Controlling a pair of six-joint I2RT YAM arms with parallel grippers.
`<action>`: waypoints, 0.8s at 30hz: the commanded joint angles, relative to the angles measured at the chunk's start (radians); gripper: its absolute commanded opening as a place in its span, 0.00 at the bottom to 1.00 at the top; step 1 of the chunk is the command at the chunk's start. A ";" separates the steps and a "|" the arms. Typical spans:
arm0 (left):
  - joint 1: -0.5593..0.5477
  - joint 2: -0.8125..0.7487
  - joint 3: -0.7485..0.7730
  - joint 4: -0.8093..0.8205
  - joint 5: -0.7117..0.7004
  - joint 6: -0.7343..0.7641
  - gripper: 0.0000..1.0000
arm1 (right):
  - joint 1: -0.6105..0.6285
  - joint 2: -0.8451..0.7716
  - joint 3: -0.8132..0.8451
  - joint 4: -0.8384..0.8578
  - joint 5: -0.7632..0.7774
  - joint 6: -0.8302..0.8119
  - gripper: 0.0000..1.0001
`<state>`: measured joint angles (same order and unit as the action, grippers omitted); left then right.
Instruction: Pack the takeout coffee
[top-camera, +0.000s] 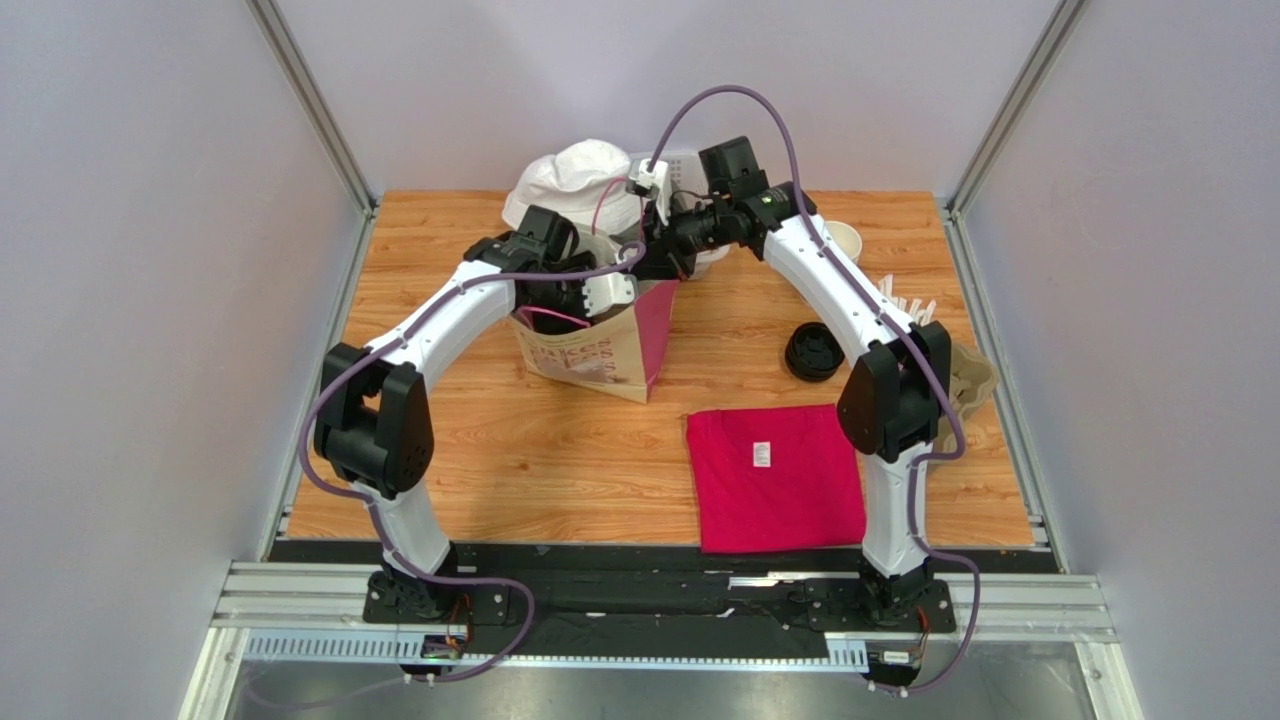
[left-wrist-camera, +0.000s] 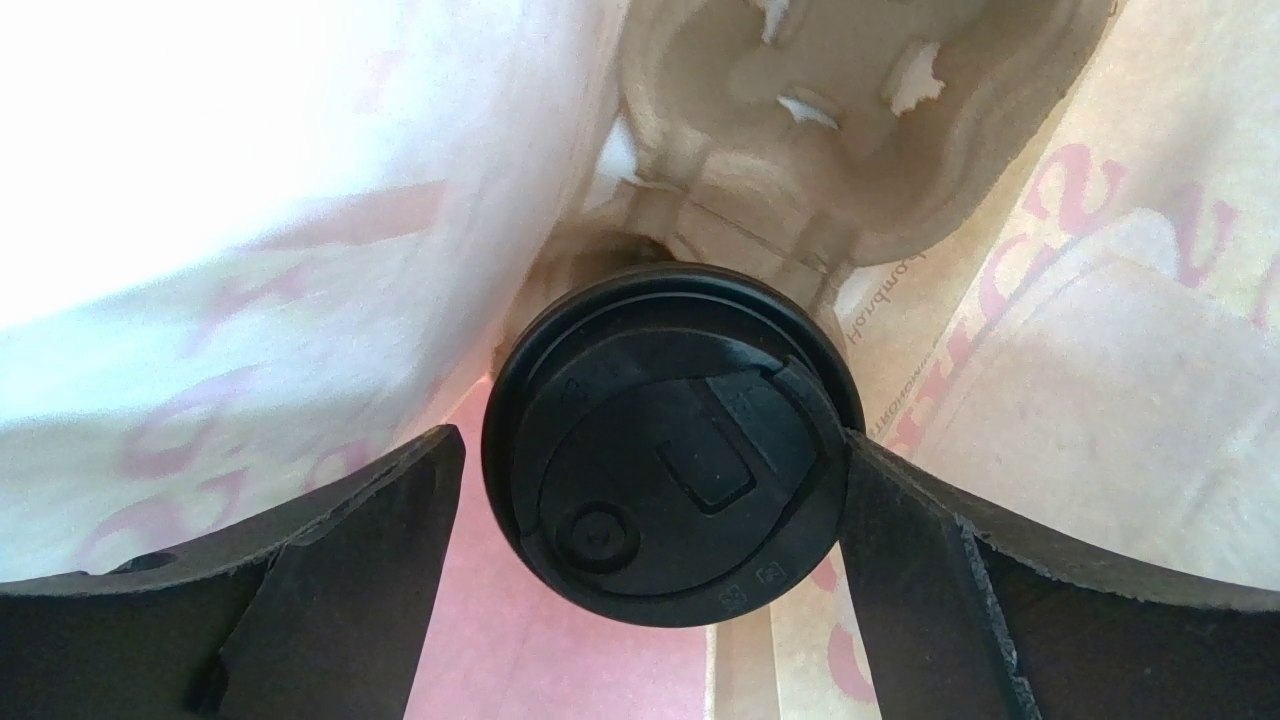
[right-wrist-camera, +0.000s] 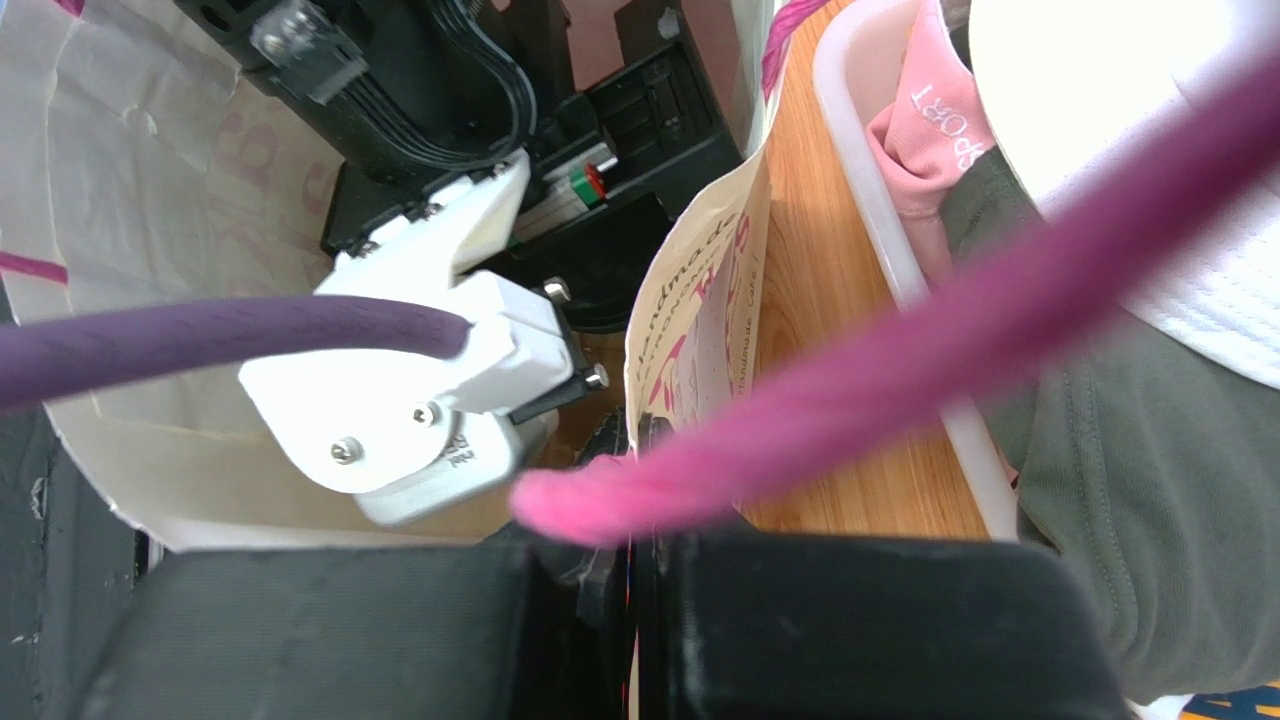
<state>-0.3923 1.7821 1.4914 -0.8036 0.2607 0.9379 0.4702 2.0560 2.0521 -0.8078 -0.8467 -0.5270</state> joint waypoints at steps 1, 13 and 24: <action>0.001 -0.084 0.036 -0.014 0.014 -0.053 0.99 | 0.010 0.016 0.014 -0.088 0.008 -0.002 0.00; 0.001 -0.101 0.150 -0.140 0.069 -0.079 0.99 | 0.031 -0.011 -0.023 -0.090 0.055 -0.031 0.00; 0.001 -0.170 0.202 -0.227 0.123 -0.108 0.99 | 0.031 -0.034 -0.041 -0.087 0.061 -0.039 0.00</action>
<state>-0.3931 1.6787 1.6386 -0.9768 0.3378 0.8616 0.4973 2.0468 2.0418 -0.8265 -0.8341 -0.5392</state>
